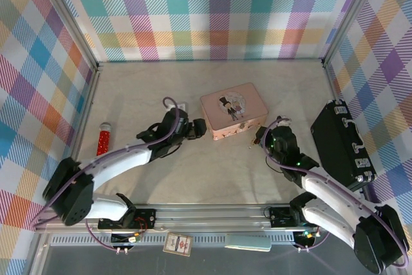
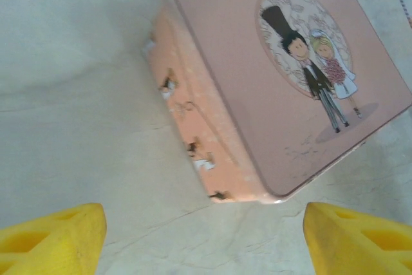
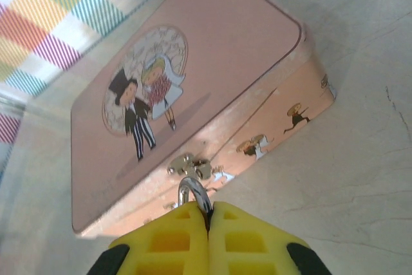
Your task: Unlock the padlock with the key
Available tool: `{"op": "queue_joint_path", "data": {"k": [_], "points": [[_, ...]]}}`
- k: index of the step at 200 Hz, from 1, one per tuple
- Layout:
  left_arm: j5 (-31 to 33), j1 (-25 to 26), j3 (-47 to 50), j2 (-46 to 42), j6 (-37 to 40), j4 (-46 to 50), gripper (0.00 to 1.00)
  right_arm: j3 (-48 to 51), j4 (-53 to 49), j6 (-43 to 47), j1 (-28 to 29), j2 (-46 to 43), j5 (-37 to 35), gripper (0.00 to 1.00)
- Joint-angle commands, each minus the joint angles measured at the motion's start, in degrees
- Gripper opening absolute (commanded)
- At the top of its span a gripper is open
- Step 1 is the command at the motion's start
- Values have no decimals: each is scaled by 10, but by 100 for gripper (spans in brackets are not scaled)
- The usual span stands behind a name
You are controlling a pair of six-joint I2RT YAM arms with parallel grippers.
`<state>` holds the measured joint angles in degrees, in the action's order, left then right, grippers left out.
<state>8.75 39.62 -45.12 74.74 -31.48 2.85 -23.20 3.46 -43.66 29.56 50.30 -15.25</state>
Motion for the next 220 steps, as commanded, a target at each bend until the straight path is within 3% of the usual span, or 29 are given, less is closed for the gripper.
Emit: {"op": "queue_joint_path", "data": {"k": [1, 90, 161, 180, 220], "points": [[43, -16, 47, -60, 50, 23, 80, -16, -107, 69, -3, -14, 39, 0], [122, -41, 186, -282, 94, 39, 88, -30, -191, 105, -1, 19, 116, 0], [141, -46, 213, -325, 103, 50, 91, -51, -161, 119, 11, 110, 143, 0], [143, -47, 217, -329, 107, 46, 92, -64, -168, 127, 12, 126, 148, 11], [161, -49, 214, -334, 118, 51, 93, -66, -170, 129, 13, 132, 146, 23]]}}
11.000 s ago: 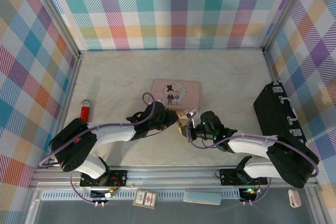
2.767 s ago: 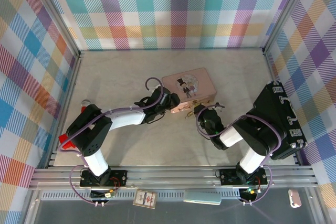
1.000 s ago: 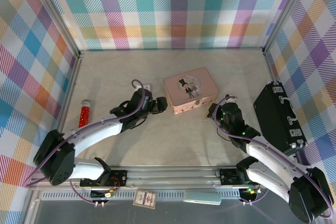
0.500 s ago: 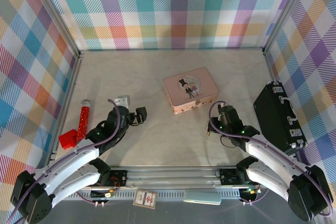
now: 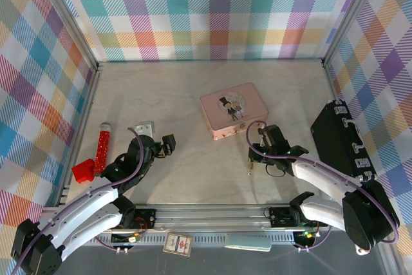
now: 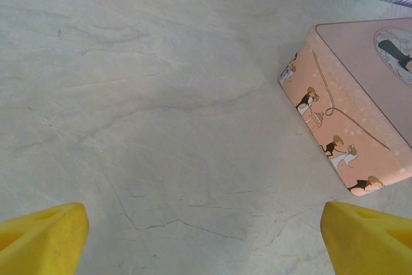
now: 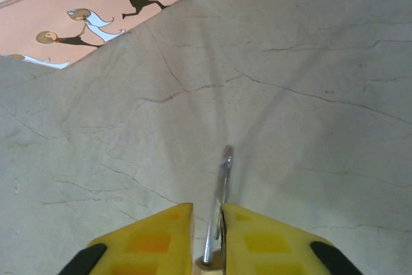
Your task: Unlock the padlock with the key
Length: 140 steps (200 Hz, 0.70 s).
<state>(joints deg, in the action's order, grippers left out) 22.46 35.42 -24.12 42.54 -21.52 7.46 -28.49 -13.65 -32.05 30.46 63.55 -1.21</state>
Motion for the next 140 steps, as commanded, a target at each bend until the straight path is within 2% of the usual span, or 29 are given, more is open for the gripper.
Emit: {"op": "queue_joint_path", "data": {"k": [1, 41, 53, 72, 94, 109, 140], "points": [[24, -7, 4, -13, 18, 5, 93, -13, 1, 13, 4, -1, 5, 23], [45, -8, 1, -26, 30, 12, 94, -28, -28, 29, 4, -21, -17, 37], [54, -8, -1, -30, 36, 12, 100, -36, -43, 39, 4, -32, -30, 42], [80, -8, -10, -33, 47, 9, 100, -52, -63, 57, 4, -55, -59, 48], [128, -8, -21, -24, 69, -9, 100, -67, -73, 87, 4, -83, -96, 55], [191, -8, -28, -4, 79, -24, 100, -76, -74, 111, 4, -99, -130, 61], [285, -17, -32, 48, 126, -93, 100, -81, -48, 163, 3, -124, -215, 84]]}}
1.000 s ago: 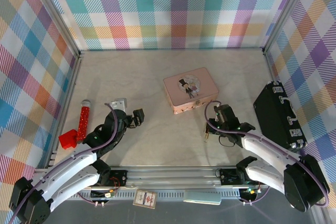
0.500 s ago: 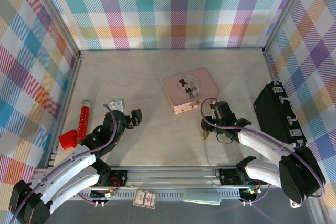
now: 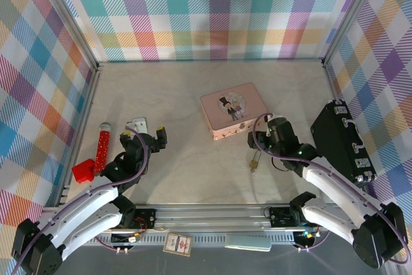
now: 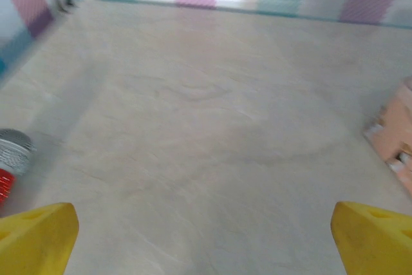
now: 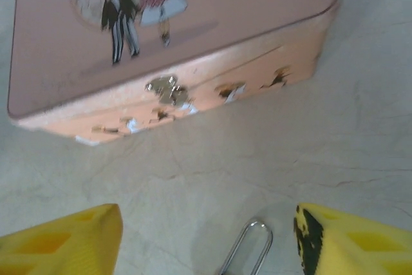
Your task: Unlock the padlock with the key
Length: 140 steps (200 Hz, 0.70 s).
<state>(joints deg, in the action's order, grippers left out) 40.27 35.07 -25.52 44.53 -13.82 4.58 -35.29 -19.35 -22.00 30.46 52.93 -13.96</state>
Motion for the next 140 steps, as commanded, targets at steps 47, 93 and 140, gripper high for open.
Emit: {"op": "queue_joint_path", "data": {"k": [47, 93, 140], "points": [[86, -86, 21, 141, 179, -285, 100, 29, 135, 152, -18, -1, -197, 99], [-79, -202, 18, 251, 143, -340, 100, 94, 324, 214, -87, 86, -195, 99], [-184, -242, 30, 380, 180, -494, 100, 179, 572, 259, -183, 159, -107, 99]]}}
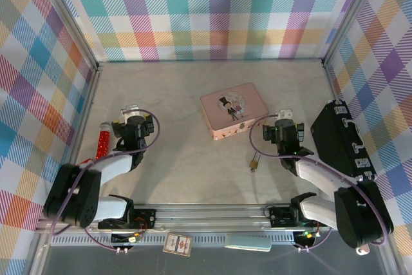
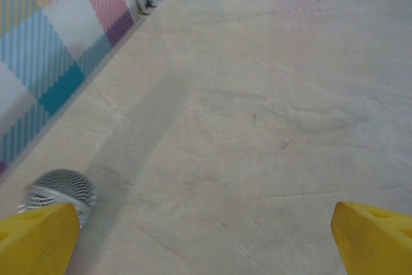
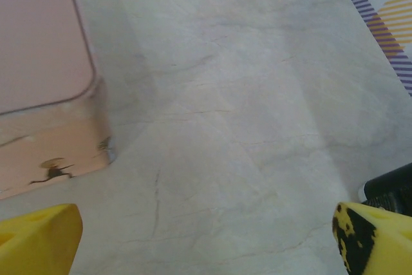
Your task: Unlock the padlock with the key
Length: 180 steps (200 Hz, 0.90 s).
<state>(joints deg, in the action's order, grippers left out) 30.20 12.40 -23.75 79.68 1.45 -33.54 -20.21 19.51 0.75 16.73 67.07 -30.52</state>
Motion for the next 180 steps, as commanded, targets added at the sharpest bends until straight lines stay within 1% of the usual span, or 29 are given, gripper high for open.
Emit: {"op": "queue_joint_path", "data": {"k": [1, 11, 24, 27, 36, 43, 47, 59, 74, 92, 104, 115, 121, 130, 180], "points": [[-85, -17, 14, 31, 25, -118, 100, 30, 186, 31, -49, 18, 63, 99], [-113, -33, 28, 68, 11, -173, 100, 46, 236, 25, -72, 32, 104, 99], [-123, -40, 46, 123, 20, -275, 100, 55, 278, 31, -86, 48, 141, 99], [-133, -40, 45, 119, 21, -268, 100, 56, 287, 35, -88, 53, 152, 99], [-153, -41, 28, 99, 17, -194, 100, 56, 308, 39, -95, 67, 179, 99], [-156, -43, 22, 109, 20, -201, 100, 47, 295, 34, -104, 69, 205, 99], [-158, -45, 20, 112, 18, -205, 100, 44, 291, 34, -109, 72, 232, 99], [-163, -58, 7, 108, -1, -167, 100, 46, 324, 27, -121, 98, 277, 99], [-167, -64, 6, 108, -6, -166, 100, 48, 387, 18, -128, 160, 281, 99], [-167, -65, 7, 108, -6, -168, 100, 26, 404, 15, -130, 212, 274, 99], [-167, -64, 7, 108, -6, -169, 100, -8, 315, -2, -130, 203, 242, 99], [-167, -65, 7, 108, -6, -170, 100, -22, 310, -17, -141, 212, 238, 99], [-167, -65, 7, 108, -6, -169, 100, -28, 288, -25, -145, 208, 234, 99], [-167, -65, 7, 108, -5, -169, 100, -24, 299, -26, -148, 209, 231, 99], [-167, -65, 7, 108, -5, -169, 100, -26, 294, -26, -147, 208, 232, 99]]}}
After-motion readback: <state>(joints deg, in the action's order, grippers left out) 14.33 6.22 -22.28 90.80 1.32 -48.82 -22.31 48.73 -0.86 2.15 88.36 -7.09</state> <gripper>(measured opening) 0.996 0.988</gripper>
